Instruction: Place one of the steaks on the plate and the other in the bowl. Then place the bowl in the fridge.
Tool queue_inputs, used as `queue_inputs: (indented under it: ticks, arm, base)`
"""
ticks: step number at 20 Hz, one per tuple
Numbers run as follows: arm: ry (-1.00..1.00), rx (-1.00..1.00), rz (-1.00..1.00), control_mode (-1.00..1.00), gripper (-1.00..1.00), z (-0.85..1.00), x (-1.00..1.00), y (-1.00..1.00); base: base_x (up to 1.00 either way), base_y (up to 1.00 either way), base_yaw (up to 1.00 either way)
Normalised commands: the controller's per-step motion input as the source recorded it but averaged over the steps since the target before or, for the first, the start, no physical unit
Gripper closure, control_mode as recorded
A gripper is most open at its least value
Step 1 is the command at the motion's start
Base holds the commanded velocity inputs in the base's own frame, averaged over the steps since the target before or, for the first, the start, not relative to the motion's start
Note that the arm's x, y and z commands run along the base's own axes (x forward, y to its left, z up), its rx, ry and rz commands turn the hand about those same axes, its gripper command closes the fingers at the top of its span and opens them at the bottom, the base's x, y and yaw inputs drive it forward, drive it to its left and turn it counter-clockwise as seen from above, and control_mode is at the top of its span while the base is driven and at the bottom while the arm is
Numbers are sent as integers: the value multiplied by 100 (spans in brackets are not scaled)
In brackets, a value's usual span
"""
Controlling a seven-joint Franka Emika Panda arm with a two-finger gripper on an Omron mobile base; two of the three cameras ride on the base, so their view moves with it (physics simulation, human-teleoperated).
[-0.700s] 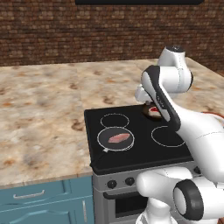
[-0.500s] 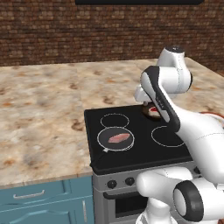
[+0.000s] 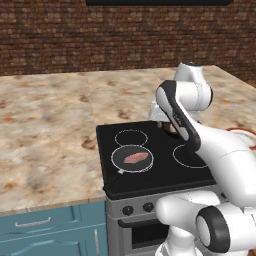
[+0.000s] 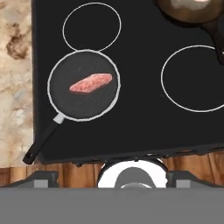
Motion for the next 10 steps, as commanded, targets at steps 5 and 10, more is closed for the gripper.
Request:
queue_inputs:
  ticks: [5, 10]
  arm:
    - [4, 2, -14, -100, -100, -34, 0, 4]
    - [0, 0, -16, -100, -100, -48, 0, 13]
  base:
    - [0, 0, 0]
    - [0, 0, 0]
